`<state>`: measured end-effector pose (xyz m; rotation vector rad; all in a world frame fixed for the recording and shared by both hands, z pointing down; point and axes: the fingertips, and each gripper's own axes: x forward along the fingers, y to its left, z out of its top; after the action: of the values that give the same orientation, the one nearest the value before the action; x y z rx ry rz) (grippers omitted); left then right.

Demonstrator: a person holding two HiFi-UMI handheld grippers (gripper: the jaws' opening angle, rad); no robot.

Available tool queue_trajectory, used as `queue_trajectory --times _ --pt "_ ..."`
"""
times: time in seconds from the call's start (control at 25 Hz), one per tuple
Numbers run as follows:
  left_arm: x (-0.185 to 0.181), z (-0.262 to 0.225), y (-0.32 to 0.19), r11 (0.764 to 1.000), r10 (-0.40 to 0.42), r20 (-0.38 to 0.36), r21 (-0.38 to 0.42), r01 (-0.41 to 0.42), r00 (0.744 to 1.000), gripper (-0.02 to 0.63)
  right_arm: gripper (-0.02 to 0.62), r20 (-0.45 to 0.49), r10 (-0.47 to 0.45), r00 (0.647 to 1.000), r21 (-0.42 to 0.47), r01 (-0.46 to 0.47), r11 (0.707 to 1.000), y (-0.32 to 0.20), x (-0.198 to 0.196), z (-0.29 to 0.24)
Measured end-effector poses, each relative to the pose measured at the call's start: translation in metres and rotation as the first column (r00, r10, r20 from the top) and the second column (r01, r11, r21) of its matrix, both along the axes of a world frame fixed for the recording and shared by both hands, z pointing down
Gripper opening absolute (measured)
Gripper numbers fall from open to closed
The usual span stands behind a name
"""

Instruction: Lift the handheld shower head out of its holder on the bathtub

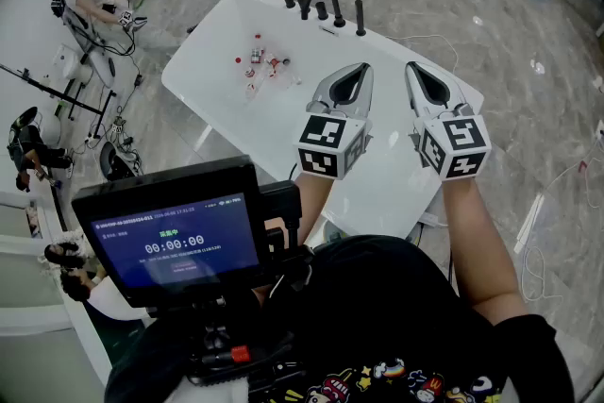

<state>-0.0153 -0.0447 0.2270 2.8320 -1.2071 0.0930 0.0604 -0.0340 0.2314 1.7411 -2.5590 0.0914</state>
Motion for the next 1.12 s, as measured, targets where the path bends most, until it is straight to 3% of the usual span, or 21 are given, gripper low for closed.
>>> queue_trajectory --times 0.44,0.72,0.92,1.12 --pt "-0.022 0.015 -0.015 1.000 0.003 0.004 0.010 -0.003 1.000 0.000 0.023 0.000 0.018 1.000 -0.013 -0.018 1.000 -0.007 -0.026 0.020" --pt "-0.023 0.044 -0.051 1.000 0.017 0.010 -0.008 -0.017 1.000 0.000 0.024 0.000 0.065 0.998 -0.042 -0.065 0.997 -0.042 -0.025 0.057" --pt "0.004 0.087 -0.128 0.995 -0.090 0.009 -0.042 0.090 0.996 0.000 0.025 -0.019 0.009 1.000 -0.078 -0.011 0.997 -0.112 0.010 0.099" --pt "0.048 0.137 -0.210 0.975 -0.214 0.031 -0.057 0.215 0.976 0.000 0.025 -0.025 -0.095 0.995 -0.102 0.092 0.991 -0.198 0.053 0.147"
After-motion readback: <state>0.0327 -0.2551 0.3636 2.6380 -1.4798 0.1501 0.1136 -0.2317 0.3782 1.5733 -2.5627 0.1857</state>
